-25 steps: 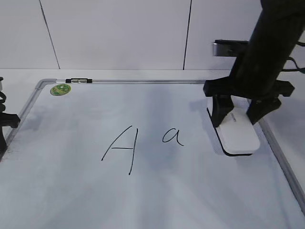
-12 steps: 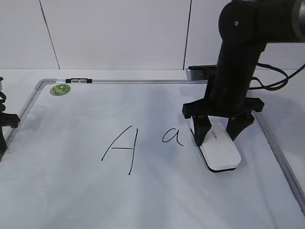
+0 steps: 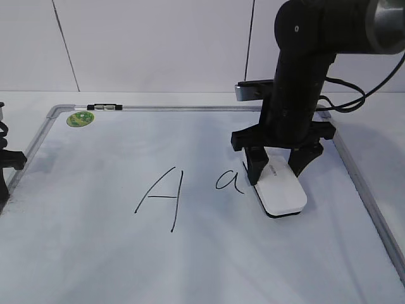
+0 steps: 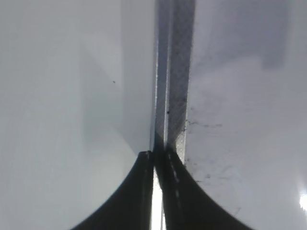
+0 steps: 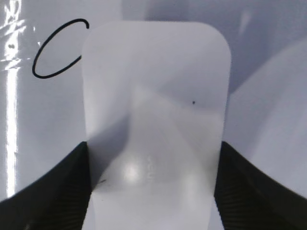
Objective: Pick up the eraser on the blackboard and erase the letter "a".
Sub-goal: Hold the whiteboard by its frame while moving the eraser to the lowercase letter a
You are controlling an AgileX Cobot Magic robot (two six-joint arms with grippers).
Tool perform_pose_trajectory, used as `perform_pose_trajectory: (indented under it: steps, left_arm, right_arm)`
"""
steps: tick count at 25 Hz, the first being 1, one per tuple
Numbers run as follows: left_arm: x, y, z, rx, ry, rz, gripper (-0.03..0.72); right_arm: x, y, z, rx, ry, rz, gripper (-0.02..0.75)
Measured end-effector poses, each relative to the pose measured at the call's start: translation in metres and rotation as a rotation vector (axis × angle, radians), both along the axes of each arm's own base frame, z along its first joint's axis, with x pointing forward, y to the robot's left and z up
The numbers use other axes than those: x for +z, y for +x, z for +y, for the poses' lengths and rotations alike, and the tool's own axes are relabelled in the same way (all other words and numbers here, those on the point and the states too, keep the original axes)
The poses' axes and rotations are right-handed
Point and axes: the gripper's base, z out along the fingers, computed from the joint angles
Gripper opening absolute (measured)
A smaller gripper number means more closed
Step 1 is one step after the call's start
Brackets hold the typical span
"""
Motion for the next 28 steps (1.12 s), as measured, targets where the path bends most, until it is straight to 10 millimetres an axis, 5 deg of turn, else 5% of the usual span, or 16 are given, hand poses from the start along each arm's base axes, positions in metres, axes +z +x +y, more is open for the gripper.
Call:
perform_pose_trajectory:
  steps: [28]
  left_arm:
    - [0.000,0.000,0.000,0.006,-0.001,0.000,0.014]
  right_arm:
    - [-0.024,0.023,0.030,0.048,0.014,0.003,0.535]
